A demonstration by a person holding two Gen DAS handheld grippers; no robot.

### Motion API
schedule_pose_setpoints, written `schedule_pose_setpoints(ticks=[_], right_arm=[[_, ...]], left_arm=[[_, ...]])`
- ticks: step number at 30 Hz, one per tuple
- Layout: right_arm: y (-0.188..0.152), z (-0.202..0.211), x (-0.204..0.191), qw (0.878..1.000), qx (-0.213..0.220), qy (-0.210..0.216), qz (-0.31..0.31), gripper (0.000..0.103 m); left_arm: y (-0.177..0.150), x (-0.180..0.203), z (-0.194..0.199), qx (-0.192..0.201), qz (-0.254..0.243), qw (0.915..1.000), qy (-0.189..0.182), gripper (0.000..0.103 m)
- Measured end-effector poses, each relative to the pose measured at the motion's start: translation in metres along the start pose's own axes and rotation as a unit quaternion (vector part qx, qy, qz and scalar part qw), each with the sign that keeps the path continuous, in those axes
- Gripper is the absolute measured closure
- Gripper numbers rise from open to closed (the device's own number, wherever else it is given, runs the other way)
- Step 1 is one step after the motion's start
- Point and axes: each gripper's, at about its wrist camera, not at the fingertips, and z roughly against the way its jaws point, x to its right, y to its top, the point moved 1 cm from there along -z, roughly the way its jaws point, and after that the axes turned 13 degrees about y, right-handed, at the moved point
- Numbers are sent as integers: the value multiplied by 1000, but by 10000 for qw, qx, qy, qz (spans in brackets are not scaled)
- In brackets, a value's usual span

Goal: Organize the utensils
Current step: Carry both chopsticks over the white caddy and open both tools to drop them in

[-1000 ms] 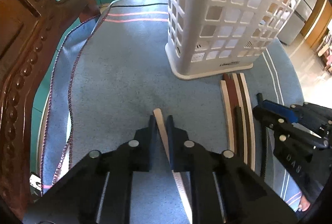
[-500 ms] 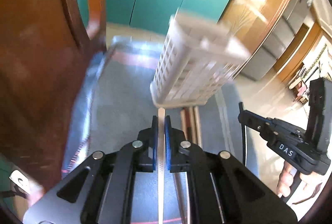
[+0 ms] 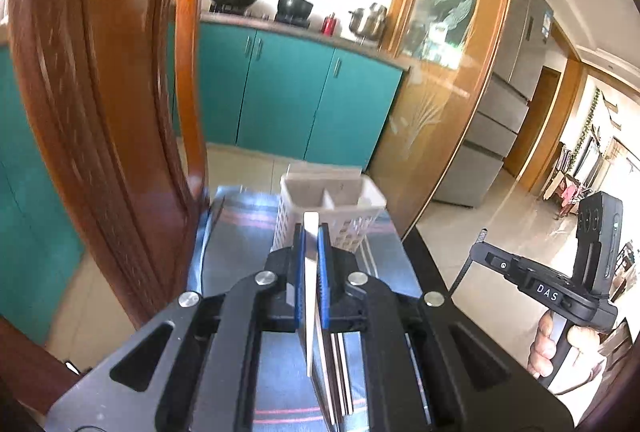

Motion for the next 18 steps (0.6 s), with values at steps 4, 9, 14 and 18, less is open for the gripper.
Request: schedule_pose_setpoints(ticks=[4,9,14,18], right_arm=[[37,11,-11,9994,316,-14,159,96],[93,19,-21,9956,885,-57,315,96],[138,22,-21,9820,1841,-239,362,96],[136,3,-5,9679,2386,-591,525,96]], left_arm=[[36,8,8,306,-122,9995,0,96],[99,13,10,834,49,9965,23,96],[139,11,-2,1449,388,9882,321,96],[137,9,-43,1518,687,9843,579,96]])
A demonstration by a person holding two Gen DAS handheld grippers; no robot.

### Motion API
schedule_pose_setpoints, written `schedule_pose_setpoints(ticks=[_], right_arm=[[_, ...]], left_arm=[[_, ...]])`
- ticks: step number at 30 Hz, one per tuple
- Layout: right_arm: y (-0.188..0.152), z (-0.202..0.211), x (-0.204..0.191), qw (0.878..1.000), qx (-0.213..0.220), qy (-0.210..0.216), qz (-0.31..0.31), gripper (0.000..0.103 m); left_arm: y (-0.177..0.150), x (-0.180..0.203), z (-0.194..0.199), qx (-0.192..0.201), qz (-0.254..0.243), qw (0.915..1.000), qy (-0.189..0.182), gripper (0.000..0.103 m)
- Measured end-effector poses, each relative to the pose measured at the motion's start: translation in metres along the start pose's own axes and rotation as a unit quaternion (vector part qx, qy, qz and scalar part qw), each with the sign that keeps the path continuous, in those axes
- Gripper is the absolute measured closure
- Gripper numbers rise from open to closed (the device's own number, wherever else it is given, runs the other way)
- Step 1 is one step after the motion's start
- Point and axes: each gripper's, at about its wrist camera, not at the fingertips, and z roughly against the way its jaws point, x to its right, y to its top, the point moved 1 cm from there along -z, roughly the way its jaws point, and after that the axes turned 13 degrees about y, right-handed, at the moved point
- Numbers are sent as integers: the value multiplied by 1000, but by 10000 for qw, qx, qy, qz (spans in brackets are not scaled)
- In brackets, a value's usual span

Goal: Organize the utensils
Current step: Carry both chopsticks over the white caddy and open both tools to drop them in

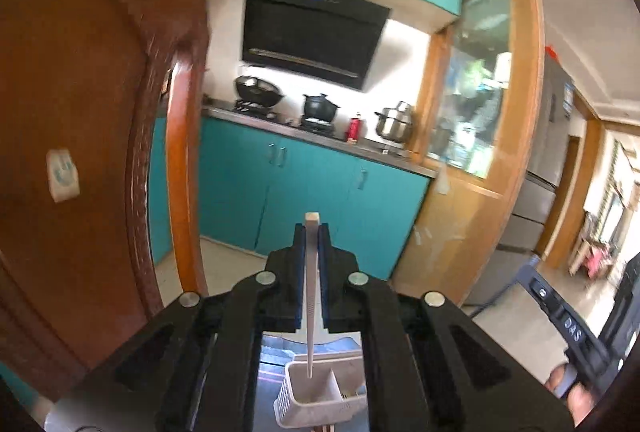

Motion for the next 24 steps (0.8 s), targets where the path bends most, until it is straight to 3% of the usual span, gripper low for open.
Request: schedule_pose_setpoints(ticks=[6,11,12,14,15,16,22,24], right_arm=[[-60,-27,33,9984,-495,-121,-235,96],[-82,-21,48,9977,-567,-151,-347,96],[-85,-19,51,9974,-593,-166,-380,94],[-87,-12,53,9970,-591,-229,-433,79],[-89,-6,55,9971,-550,-249,-473,66],[-90,2,58,9972,-462,-226,-548,60],[-106,66,73,9964,54,-348,-767,59],[-129,77,82,9941,-142,-464,-966,59]], left_arm=[[-55,-9,-40,-374,84,9990,225,96],[-81,-13,-48,-523,192,9983,173,96],[-84,-13,-47,-493,176,9985,183,96],[-87,-12,-42,-393,175,9988,212,92],[-88,-12,-39,-358,170,9990,195,85],[-88,-13,-34,-311,168,9992,164,78],[-98,-34,23,313,329,9990,-49,62],[-113,-52,43,528,380,9979,46,62]])
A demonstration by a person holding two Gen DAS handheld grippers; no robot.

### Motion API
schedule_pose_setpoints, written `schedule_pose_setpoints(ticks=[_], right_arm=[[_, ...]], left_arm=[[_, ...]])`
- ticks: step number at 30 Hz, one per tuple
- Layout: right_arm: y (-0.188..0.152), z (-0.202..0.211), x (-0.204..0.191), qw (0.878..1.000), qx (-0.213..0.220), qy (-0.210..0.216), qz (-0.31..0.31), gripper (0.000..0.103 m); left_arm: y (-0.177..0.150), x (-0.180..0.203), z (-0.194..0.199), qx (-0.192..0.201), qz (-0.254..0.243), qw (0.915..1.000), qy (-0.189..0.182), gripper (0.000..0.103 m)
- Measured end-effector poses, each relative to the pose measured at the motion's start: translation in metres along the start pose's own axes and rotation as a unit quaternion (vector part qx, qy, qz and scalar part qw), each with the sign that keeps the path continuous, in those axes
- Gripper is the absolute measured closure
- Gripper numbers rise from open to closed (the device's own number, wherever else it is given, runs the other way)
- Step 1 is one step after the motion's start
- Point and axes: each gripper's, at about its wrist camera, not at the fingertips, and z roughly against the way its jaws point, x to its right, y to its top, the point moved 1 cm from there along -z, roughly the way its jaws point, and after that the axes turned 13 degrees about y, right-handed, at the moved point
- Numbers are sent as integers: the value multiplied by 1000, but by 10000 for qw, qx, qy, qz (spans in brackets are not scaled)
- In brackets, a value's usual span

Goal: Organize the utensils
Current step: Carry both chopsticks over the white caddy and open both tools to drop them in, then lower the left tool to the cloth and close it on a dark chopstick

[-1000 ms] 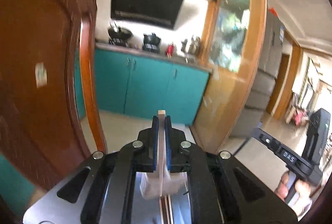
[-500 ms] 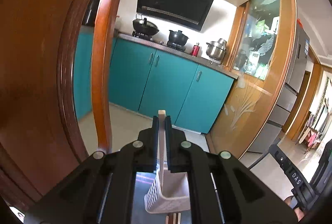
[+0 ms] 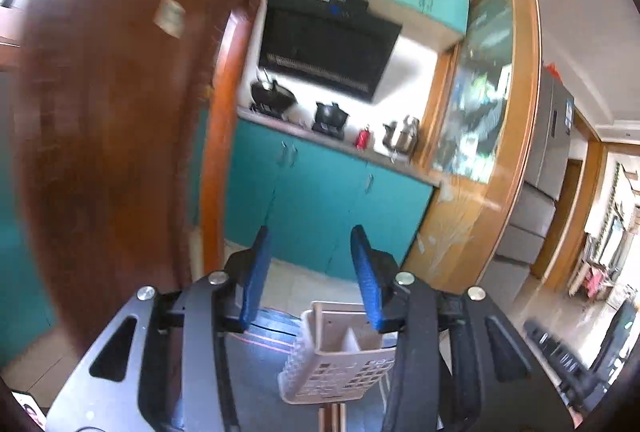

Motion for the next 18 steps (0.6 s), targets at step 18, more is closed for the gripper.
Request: schedule_pose_setpoints(ticks=[18], right_arm=[[-188,-133,-37,8884,-4350,-586,1348,58]], left_arm=[[-163,-40,-91,-3518,-220,9358,-55,55]])
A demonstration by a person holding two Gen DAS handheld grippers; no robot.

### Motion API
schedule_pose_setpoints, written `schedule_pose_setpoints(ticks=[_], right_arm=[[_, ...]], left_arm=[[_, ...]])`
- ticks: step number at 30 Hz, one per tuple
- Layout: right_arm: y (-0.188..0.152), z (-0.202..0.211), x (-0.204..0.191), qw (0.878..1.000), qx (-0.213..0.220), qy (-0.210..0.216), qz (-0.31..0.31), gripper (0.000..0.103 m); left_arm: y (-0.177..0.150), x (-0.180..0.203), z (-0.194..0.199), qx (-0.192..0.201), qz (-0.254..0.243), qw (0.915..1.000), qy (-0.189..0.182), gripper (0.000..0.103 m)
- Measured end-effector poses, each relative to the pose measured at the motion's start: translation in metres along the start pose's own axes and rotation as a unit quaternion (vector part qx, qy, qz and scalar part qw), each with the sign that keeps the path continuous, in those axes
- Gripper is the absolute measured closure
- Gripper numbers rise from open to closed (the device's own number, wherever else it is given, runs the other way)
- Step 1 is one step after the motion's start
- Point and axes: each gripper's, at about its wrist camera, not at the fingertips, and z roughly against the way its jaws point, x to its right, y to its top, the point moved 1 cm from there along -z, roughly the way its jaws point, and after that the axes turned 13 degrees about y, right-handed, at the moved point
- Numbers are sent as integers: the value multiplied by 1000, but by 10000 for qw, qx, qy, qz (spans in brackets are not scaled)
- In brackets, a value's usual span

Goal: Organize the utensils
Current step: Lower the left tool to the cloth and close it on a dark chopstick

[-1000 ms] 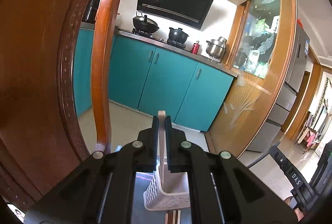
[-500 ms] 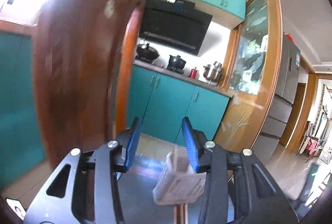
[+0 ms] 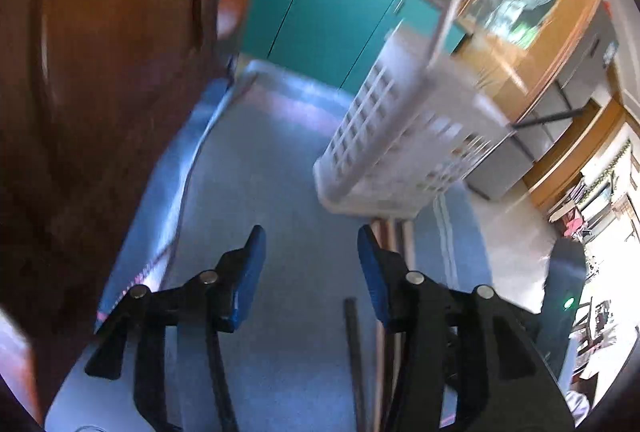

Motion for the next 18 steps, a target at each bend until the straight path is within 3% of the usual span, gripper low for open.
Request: schedule_pose_setpoints(ticks=[4,10,12,13,17,18], right_arm=[[-2,1,5,9996,-232,-87,163,58],[-4,10,34,9980,-219,533,-267,60],[-3,11,36,9983,-212,490,-243,68],[-3,10,34,9988,-210,411,-164,80],[-7,8,16,9980,-331,457,285,82],[-8,9,15,9975,-335,543,295,86]], left_arm=[[-9,6,-14,-390,-251,9989,74,54],[-22,26,-23,-594,-756,9953,118,50],[-25,31,-27,-677,-854,9940,122,49],[-27,33,-29,-697,-885,9935,147,49],[-29,35,-33,-738,-941,9926,187,48],[-29,35,-33,-736,-948,9926,195,48]])
